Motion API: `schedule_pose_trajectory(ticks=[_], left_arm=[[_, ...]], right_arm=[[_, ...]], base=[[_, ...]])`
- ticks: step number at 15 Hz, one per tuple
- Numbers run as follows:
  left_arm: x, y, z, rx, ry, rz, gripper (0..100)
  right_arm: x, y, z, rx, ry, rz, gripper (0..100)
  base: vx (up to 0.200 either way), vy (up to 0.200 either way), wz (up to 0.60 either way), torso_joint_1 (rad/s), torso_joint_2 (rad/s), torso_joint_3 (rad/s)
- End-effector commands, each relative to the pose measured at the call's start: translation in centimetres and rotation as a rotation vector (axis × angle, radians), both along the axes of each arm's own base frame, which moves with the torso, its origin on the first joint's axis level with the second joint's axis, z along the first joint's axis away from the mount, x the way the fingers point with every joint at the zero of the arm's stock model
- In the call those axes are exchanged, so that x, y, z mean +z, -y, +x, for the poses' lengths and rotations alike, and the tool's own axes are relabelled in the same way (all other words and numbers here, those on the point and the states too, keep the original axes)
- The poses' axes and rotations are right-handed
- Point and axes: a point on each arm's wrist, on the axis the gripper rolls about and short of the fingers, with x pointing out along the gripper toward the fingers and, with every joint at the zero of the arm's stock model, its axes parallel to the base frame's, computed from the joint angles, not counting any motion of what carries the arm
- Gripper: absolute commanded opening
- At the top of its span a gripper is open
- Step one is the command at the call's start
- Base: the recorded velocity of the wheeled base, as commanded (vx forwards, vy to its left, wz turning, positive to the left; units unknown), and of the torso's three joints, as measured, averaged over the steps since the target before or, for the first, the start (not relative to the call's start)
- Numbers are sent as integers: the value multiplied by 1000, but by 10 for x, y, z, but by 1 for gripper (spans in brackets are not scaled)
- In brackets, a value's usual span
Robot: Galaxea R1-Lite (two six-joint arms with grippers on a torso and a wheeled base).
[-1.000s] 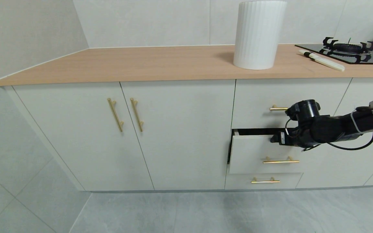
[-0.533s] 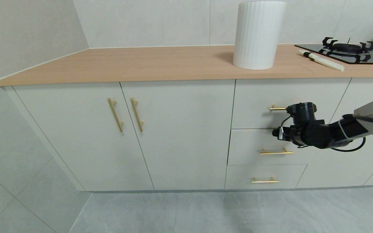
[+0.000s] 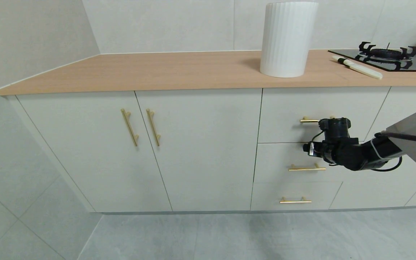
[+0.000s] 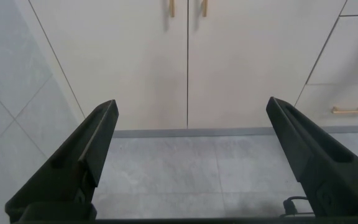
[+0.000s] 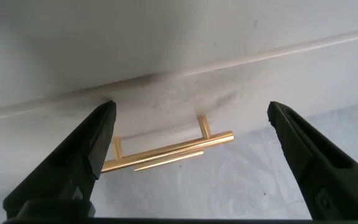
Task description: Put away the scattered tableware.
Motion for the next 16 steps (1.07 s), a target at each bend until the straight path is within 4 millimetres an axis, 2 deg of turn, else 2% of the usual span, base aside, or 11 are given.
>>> schedule_pose_trajectory(ticks=[1, 4, 5, 8, 10, 12, 13, 14, 16], left_arm=[[0, 0, 0, 0, 0, 0, 100], [0, 0, 0, 0, 0, 0, 100], [0, 0, 0, 0, -2, 0, 100], [0, 0, 0, 0, 0, 0, 100], [0, 0, 0, 0, -2, 0, 100], [0, 0, 0, 0, 0, 0, 100], [0, 0, 0, 0, 0, 0, 100], [0, 0, 0, 0, 0, 0, 100], [0, 0, 0, 0, 0, 0, 100]], right_arm=[[20, 0, -21, 15, 0, 2, 100], [61, 1, -79, 83, 13, 9, 100], [80, 4, -102, 96, 40, -18, 100], [149, 10, -187, 101, 233, -47, 100], [182, 15, -239, 77, 372, -55, 100], [200, 26, -295, 32, 477, -151, 100], [203, 30, -314, 30, 516, -165, 100], [208, 37, -359, 20, 618, -170, 100], [204, 46, -405, 0, 700, -219, 100]], base=[[0, 0, 0, 0, 0, 0], [0, 0, 0, 0, 0, 0], [0, 0, 0, 0, 0, 0], [0, 0, 0, 0, 0, 0], [0, 0, 0, 0, 0, 0], [0, 0, 0, 0, 0, 0], [0, 0, 0, 0, 0, 0], [0, 0, 0, 0, 0, 0], [0, 0, 0, 0, 0, 0]])
